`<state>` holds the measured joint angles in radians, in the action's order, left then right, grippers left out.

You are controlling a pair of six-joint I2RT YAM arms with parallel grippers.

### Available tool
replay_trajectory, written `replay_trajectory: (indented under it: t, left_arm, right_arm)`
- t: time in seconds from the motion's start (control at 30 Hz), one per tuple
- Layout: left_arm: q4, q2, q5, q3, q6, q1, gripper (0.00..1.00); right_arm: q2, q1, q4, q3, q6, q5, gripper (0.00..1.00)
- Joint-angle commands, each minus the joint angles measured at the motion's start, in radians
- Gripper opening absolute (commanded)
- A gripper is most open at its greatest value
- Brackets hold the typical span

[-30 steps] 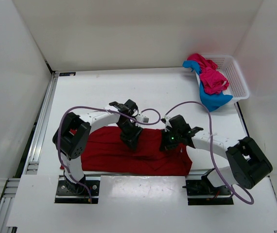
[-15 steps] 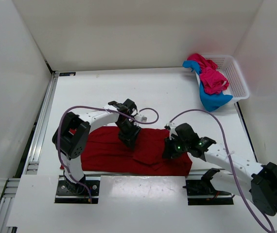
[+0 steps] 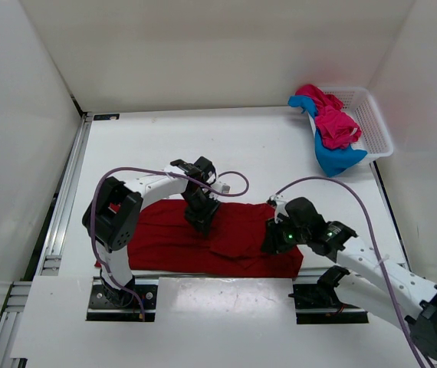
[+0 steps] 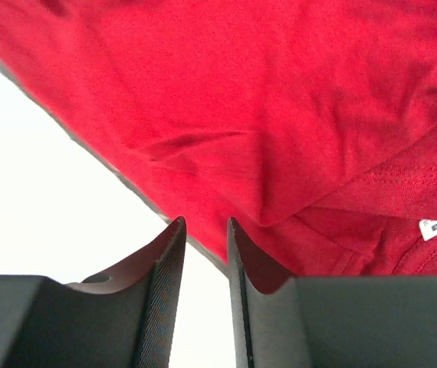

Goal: Fold and stack the t-shirts
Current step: Fold the other side of the tshirt into a rectangle

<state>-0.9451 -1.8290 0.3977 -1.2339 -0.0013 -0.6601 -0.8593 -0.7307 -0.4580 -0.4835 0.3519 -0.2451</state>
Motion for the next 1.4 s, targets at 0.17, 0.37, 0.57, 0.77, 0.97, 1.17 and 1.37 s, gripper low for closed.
replay_trajectory:
  t: [0.17, 0.37, 0.57, 0.77, 0.97, 1.17, 1.37]
  left_arm:
    - [-0.004, 0.073, -0.046, 0.019, 0.001, 0.004, 0.48]
    - [-0.014, 0.091, -0.059, 0.019, 0.001, 0.033, 0.48]
    - [0.017, 0.109, -0.079, 0.082, 0.001, 0.060, 0.48]
    - [0.028, 0.100, -0.079, 0.082, 0.001, 0.070, 0.48]
    - [0.028, 0.100, -0.079, 0.082, 0.001, 0.070, 0.48]
    - [0.037, 0.091, -0.079, 0.082, 0.001, 0.079, 0.48]
    - [0.037, 0.091, -0.079, 0.073, 0.001, 0.079, 0.48]
  right_arm:
    - [-0.041, 0.005, 0.007, -0.073, 0.087, 0.263, 0.12]
    - [-0.421, 0.005, 0.094, -0.231, 0.101, 0.244, 0.00]
    - [-0.560, 0.014, 0.113, -0.256, 0.101, 0.211, 0.00]
    - [-0.549, 0.014, 0.148, -0.199, 0.053, 0.141, 0.00]
    - [-0.452, 0.005, 0.136, -0.144, -0.001, -0.042, 0.00]
    - [-0.402, -0.054, 0.097, -0.057, 0.030, -0.010, 0.00]
    - [-0.315, -0.122, 0.070, 0.005, 0.093, 0.056, 0.00]
